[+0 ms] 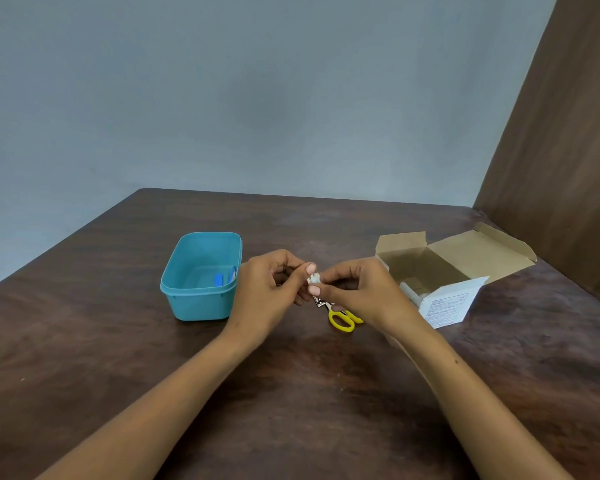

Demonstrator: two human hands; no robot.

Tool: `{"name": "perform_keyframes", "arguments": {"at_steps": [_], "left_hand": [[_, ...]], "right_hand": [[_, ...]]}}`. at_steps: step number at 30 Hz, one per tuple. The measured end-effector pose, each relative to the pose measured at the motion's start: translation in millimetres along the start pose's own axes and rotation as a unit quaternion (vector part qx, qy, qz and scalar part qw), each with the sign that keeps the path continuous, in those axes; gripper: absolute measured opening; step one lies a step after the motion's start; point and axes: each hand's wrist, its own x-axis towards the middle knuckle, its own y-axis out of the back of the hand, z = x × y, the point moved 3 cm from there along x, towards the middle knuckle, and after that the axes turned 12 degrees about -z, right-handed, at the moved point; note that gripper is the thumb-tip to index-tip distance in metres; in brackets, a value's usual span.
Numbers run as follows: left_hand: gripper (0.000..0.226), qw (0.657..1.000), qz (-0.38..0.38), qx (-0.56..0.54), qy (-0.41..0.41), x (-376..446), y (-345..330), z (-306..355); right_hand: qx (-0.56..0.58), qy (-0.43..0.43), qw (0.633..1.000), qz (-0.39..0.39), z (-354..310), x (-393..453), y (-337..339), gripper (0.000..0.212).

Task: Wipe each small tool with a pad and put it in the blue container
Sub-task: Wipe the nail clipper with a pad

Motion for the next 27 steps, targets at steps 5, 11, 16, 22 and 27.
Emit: {"name": "perform_keyframes", "arguments": {"at_steps": [5, 11, 16, 22, 27], "left_hand": [[0.014, 0.999, -0.003, -0.050, 0.015, 0.3, 0.3, 1.5], [0.015, 0.975, 0.011, -0.208, 0.083, -0.6, -1.0, -1.0], [0.012, 0.961, 0.002, -0.250, 0.114, -1.8, -4.4, -1.3], [0.010, 0.954, -0.038, -0.262, 0.143, -4.8, -11.5, 4.4], [0.014, 0.926, -0.070, -0.320, 0.187, -4.0, -12.7, 3.0]], "right_hand": [[0.103, -0.058, 0.991, -0.057, -0.8, -7.0, 4.8, 0.013], [0.208, -0.004, 0.976, 0.065, -2.3, -6.7, 1.8, 0.009], [0.213, 0.020, 0.974, 0.074, -2.1, -3.7, -0.7, 0.008], [0.186, 0.049, 0.974, 0.120, -2.5, -5.8, 12.7, 0.015], [0.122, 0.062, 0.982, 0.130, -3.6, -5.8, 13.6, 0.012]]}}
